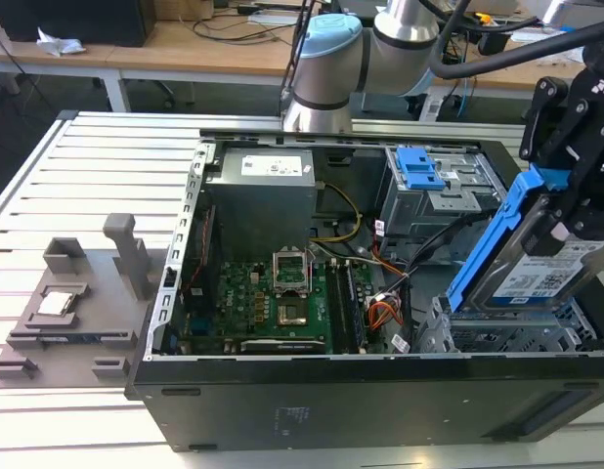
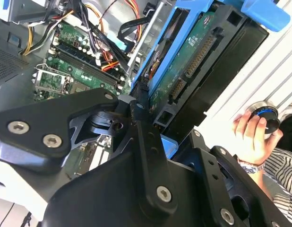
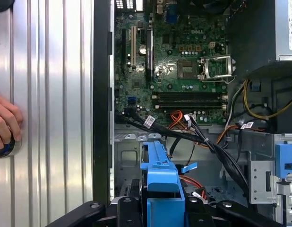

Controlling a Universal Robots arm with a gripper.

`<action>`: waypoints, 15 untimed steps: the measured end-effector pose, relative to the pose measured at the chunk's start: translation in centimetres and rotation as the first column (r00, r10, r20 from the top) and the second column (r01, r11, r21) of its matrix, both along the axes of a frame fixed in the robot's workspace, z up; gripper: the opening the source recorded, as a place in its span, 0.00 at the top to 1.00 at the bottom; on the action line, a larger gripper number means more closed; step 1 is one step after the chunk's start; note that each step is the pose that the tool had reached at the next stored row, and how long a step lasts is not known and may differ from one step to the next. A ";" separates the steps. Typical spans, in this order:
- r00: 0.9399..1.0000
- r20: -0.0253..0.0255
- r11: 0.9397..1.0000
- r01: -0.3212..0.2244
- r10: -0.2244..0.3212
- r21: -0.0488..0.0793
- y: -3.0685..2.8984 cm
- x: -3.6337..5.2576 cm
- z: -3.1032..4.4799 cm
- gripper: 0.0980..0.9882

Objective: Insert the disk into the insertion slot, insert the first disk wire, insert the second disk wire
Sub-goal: 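Insert the disk into the insertion slot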

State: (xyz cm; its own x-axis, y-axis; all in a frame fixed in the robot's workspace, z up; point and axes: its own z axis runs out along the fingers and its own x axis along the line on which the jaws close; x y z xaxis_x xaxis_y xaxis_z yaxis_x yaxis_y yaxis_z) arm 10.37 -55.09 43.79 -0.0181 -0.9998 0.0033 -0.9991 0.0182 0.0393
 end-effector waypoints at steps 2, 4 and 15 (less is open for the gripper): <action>1.000 0.000 1.000 0.000 0.000 0.000 0.15 -0.02 -0.27 0.70; 1.000 0.000 1.000 0.000 0.000 0.000 0.19 -0.04 -0.53 0.70; 1.000 0.000 1.000 0.000 0.000 0.000 0.19 0.34 -2.36 0.70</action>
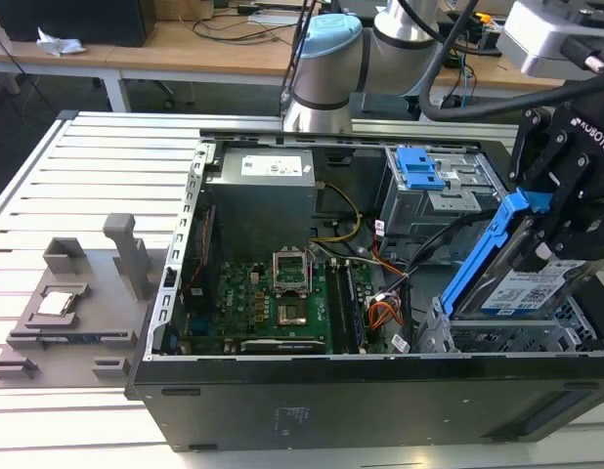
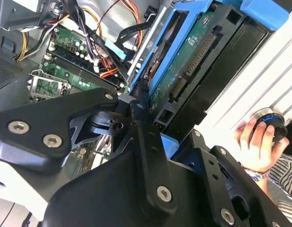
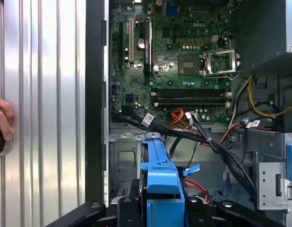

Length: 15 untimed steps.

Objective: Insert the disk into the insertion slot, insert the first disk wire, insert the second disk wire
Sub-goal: 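Insert the disk into the insertion slot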

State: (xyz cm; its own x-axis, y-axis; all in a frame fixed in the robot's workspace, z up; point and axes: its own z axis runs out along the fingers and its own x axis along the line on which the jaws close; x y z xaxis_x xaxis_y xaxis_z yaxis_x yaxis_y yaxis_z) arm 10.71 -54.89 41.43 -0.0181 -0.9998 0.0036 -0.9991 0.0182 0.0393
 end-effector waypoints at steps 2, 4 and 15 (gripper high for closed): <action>1.000 0.000 1.000 0.000 0.000 0.000 0.00 0.00 -0.34 0.70; 1.000 0.000 1.000 0.000 0.000 0.000 0.00 0.00 -0.59 0.70; 1.000 0.000 1.000 0.000 0.000 0.000 0.00 0.00 -2.01 0.70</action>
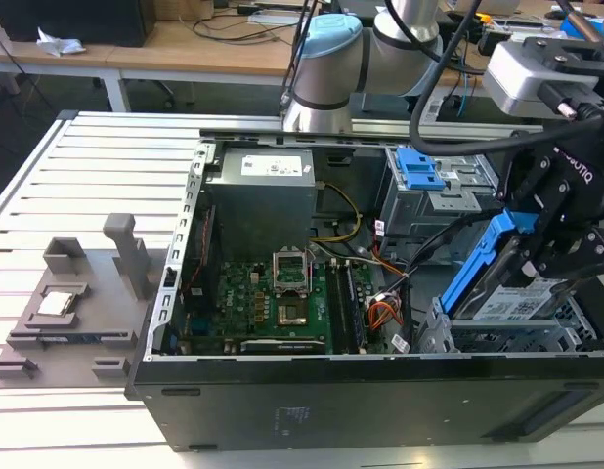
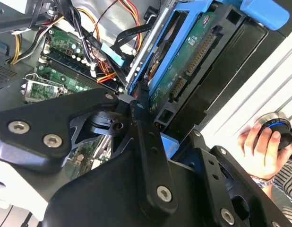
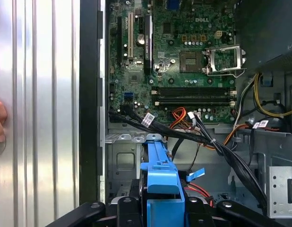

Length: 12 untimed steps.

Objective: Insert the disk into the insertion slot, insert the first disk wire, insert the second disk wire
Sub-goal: 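Insert the disk into the insertion slot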

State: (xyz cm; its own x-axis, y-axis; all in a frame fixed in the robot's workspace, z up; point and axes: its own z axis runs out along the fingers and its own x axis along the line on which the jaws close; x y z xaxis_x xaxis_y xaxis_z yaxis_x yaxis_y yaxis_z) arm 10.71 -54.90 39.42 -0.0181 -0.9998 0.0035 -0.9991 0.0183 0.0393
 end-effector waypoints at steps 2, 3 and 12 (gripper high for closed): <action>1.000 0.000 1.000 0.000 0.000 0.000 0.00 0.00 -0.20 0.70; 1.000 0.000 1.000 0.000 0.000 0.000 0.00 0.00 -0.36 0.70; 1.000 0.000 1.000 0.000 0.000 0.000 0.00 0.00 -1.37 0.70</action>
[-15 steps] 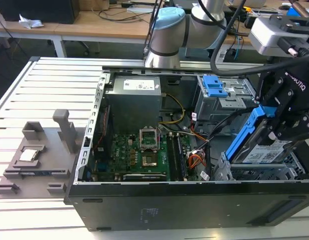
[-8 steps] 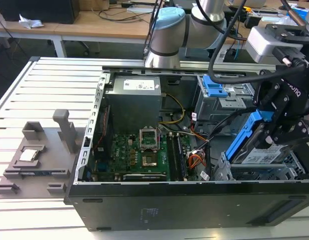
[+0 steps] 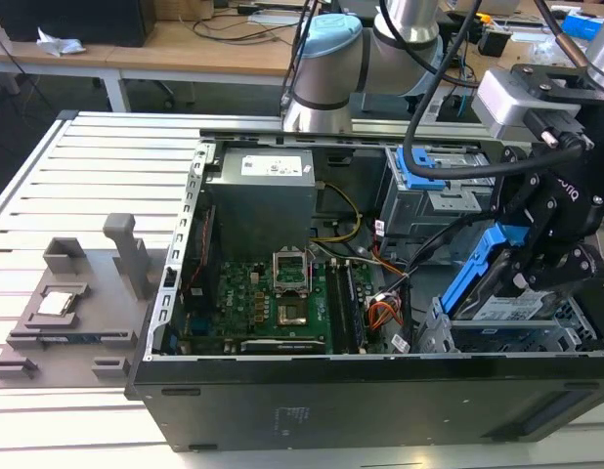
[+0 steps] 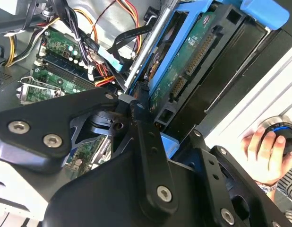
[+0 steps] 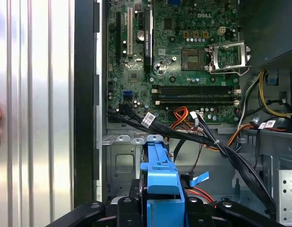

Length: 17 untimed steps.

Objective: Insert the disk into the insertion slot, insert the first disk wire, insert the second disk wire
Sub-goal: 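Insert the disk into the insertion slot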

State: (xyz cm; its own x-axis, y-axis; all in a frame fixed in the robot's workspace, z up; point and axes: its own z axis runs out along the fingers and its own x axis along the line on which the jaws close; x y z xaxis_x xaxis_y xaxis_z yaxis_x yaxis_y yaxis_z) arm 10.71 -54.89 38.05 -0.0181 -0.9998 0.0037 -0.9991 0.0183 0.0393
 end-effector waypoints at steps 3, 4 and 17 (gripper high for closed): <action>1.000 0.000 1.000 0.000 0.000 0.000 0.00 0.00 -0.01 0.70; 1.000 0.000 1.000 0.000 0.000 0.000 0.00 0.00 -0.01 0.69; 1.000 0.000 1.000 0.000 0.000 0.000 0.00 0.00 -0.03 0.99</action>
